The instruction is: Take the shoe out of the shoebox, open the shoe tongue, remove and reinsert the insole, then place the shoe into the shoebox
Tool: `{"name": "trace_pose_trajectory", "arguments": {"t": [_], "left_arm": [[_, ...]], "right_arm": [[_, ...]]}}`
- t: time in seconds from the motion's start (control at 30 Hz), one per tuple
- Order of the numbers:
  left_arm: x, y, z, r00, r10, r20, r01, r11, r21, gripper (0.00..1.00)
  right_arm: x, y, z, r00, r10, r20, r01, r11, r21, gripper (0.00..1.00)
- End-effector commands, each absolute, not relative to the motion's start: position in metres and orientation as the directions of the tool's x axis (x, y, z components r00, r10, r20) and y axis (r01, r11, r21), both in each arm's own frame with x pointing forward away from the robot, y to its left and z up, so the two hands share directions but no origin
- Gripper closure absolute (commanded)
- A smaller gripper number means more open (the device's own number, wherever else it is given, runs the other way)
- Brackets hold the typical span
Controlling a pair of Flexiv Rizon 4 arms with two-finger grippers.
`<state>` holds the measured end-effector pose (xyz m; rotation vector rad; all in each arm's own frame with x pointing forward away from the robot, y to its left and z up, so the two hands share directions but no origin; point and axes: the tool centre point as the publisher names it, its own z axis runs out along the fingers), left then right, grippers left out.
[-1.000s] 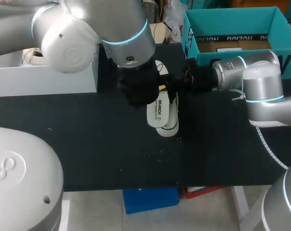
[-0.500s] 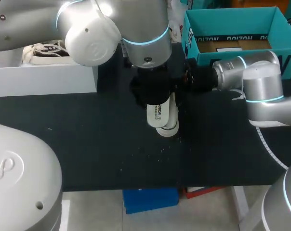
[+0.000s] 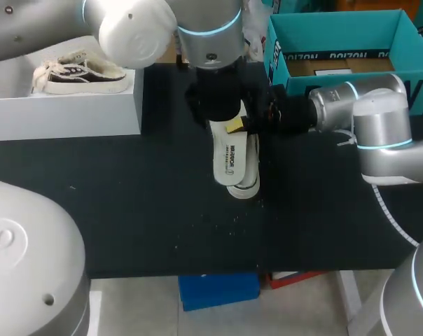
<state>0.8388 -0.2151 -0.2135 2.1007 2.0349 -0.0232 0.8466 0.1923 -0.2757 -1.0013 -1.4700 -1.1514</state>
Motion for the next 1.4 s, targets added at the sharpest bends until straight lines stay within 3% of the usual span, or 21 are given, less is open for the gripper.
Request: {"name": "trace_pose_trajectory", "arguments": {"t": [0.03,0.4,0.63,1.4], "left_arm": [[0.870,-0.214,-0.212,0.038,0.989,-0.146,0.991,-0.019,0.129,0.00],[0.948,-0.214,-0.209,0.037,0.989,-0.145,0.989,-0.016,0.144,0.00],[0.962,-0.219,-0.210,0.037,0.989,-0.145,0.989,-0.015,0.149,0.00],[0.810,-0.198,-0.224,-0.006,0.985,-0.175,0.995,0.024,0.102,0.00]], "right_arm": [[0.846,0.193,-0.275,-0.181,0.038,0.983,0.963,0.210,0.169,1.00],[0.846,0.193,-0.275,-0.181,0.038,0.983,0.963,0.210,0.169,1.00],[0.846,0.193,-0.275,-0.181,0.038,0.983,0.963,0.210,0.169,1.00],[0.846,0.193,-0.275,-0.181,0.038,0.983,0.963,0.210,0.169,1.00]]}}
